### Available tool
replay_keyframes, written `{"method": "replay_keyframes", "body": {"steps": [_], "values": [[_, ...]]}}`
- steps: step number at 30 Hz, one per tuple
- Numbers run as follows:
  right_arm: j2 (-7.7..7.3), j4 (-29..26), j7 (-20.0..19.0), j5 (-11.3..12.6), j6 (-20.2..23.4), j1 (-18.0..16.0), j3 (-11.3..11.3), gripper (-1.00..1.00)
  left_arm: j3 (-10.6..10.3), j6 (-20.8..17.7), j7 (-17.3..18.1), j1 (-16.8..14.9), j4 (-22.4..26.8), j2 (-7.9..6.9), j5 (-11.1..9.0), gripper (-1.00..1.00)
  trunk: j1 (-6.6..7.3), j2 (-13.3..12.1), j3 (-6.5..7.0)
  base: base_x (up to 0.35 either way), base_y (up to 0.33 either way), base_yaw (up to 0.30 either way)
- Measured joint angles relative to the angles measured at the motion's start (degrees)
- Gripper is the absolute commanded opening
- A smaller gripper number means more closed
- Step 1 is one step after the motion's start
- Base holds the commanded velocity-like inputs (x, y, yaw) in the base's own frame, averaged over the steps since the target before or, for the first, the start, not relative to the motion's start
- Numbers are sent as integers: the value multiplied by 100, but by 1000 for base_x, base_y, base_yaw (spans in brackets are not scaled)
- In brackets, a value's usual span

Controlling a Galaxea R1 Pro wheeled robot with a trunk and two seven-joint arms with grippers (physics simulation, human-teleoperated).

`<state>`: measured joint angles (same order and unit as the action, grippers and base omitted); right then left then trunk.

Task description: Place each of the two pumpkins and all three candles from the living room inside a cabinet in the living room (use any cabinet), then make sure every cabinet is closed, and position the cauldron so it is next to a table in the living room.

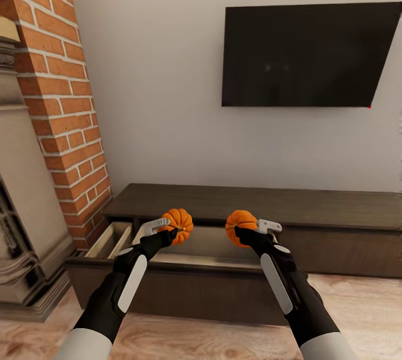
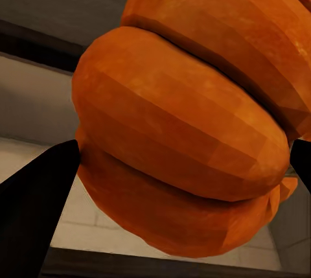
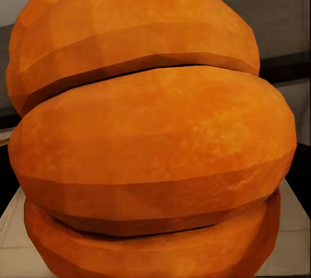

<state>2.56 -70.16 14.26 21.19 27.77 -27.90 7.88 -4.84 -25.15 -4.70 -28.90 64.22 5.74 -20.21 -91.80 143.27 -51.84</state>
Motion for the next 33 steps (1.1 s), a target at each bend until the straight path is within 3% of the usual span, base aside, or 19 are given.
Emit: {"method": "replay_keyframes", "body": {"steps": [16,33], "values": [[1,2,-4,1,-4,-1,-1,-100,-1,-1,3,1,11,-18,11,-100,1,0,0,113,60,-20],[1,2,-9,10,-5,-1,-7,-100,1,6,8,1,27,-27,7,-100,0,0,0,9,-25,0]]}}
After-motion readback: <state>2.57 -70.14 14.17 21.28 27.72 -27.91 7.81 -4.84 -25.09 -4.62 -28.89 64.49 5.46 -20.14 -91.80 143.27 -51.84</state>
